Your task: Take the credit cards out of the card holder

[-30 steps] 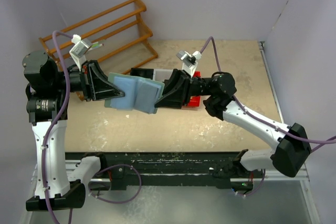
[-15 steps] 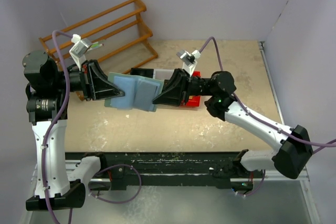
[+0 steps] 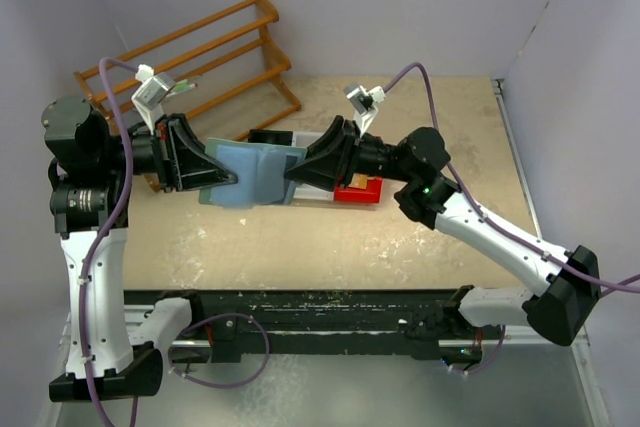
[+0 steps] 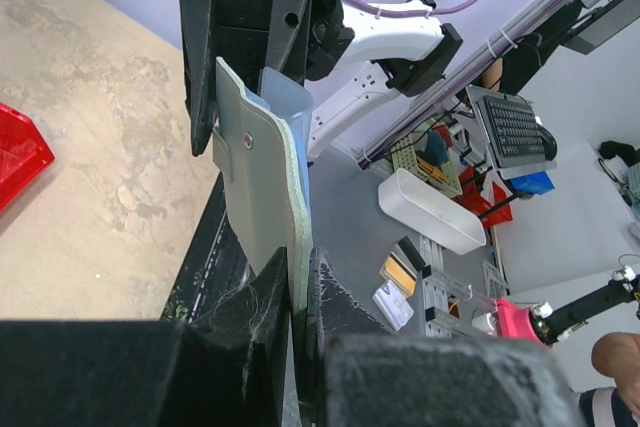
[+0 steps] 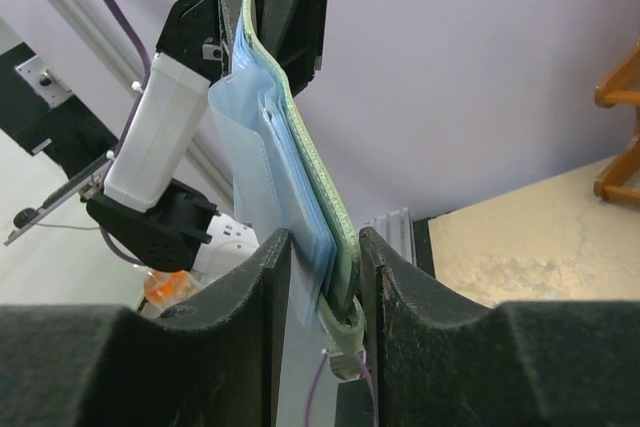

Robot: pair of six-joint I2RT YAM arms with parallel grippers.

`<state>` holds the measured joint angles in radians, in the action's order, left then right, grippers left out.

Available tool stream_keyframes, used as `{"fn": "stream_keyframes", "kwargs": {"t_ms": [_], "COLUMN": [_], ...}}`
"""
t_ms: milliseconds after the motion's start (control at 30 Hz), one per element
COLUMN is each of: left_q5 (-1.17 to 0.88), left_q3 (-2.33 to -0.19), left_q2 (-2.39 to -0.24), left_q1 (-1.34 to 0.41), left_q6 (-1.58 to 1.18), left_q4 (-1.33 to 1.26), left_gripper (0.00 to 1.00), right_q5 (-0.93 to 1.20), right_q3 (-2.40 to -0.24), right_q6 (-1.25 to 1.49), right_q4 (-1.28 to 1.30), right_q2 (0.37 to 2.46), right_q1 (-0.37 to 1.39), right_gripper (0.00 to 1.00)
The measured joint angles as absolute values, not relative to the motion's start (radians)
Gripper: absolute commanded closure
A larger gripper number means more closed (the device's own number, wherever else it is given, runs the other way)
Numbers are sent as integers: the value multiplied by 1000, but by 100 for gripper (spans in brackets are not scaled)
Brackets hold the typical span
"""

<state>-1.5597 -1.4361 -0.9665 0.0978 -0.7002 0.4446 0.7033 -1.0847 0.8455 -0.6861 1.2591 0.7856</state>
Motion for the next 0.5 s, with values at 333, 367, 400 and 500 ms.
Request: {"fn": "stream_keyframes", "kwargs": {"t_ms": [333,367,400,500], "left_q5": [-1560,-1560,-1560,-1563], "left_q3": [-1436,-1436,-1436,-1436], "left_q2": [-967,-967,-968,-968], "left_q1": [98,98,98,98], "left_q6": [-699,-699,-699,-699], "left_q4": [445,445,445,445], "left_gripper": [100,100,100,97], "right_q5": [699,699,700,700], "right_q3": [-1127,-1136,-1143,-1151], "right_q6": [848,847,847,847], "right_q4": [-710,-711,-713,-717], "right_q2": [1298,1305,1312,1324], "right_q1": [861,876,890,915], "right_gripper": [64,65,65,74]}}
